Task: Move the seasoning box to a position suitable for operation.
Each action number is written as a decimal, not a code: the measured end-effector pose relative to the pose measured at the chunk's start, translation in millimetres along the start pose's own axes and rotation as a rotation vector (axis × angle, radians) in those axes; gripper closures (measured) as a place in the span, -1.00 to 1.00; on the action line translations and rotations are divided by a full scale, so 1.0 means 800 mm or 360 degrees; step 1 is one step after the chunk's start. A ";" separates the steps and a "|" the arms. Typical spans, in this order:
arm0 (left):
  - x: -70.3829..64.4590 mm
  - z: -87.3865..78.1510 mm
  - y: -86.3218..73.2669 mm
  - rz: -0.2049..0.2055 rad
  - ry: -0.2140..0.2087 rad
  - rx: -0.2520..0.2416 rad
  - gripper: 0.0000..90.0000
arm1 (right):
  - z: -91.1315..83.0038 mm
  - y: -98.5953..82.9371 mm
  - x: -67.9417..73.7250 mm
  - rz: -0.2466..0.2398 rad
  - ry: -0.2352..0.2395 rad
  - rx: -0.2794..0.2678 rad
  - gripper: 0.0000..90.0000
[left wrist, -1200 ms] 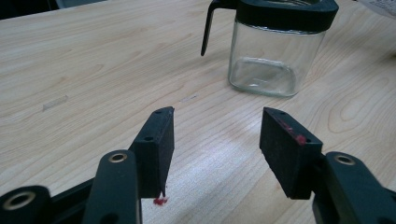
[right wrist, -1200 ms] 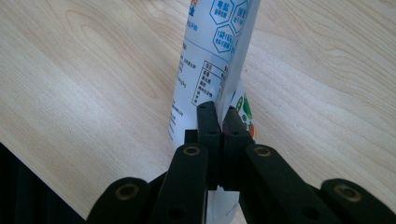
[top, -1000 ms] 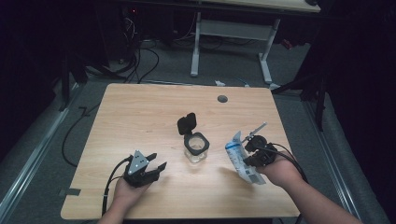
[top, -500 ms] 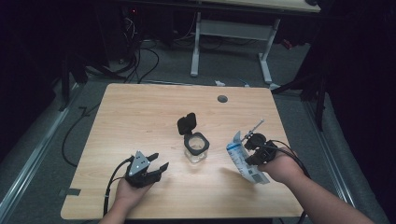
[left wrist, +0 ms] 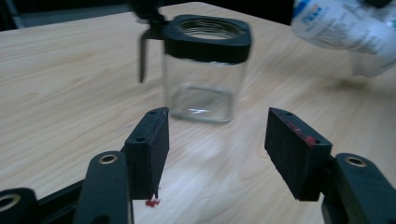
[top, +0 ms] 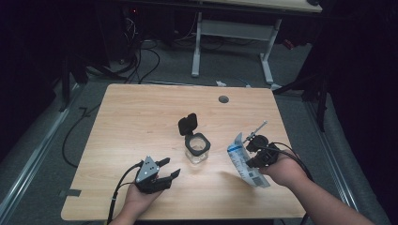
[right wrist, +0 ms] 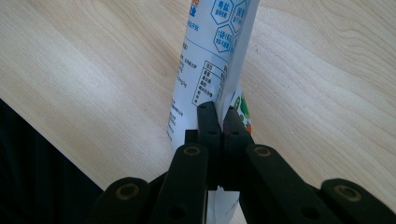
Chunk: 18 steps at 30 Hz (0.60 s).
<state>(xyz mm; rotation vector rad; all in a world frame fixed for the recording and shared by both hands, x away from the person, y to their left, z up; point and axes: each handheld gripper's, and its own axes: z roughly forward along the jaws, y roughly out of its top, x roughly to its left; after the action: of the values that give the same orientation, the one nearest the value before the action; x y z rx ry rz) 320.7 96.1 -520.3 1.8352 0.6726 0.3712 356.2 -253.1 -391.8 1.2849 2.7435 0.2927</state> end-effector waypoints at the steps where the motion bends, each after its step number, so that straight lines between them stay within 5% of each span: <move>1: -0.004 0.002 0.000 0.0013 -0.0018 0.0005 -0.14 | -0.001 0.000 0.001 0.0014 -0.0006 -0.0002 0.99; 11: -0.041 0.025 0.006 0.0052 -0.0157 -0.0045 -0.16 | -0.009 0.009 0.013 -0.0016 0.0027 -0.0021 0.99; 18: -0.062 0.042 0.013 0.0154 -0.0203 -0.0014 -0.18 | -0.012 0.015 0.019 -0.0049 0.0054 -0.0042 0.99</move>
<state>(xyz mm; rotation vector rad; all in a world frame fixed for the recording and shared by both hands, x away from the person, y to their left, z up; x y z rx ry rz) 302.5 38.3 -519.3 1.8700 0.4951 0.3167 353.7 -235.0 -380.0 1.2416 2.7749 0.3501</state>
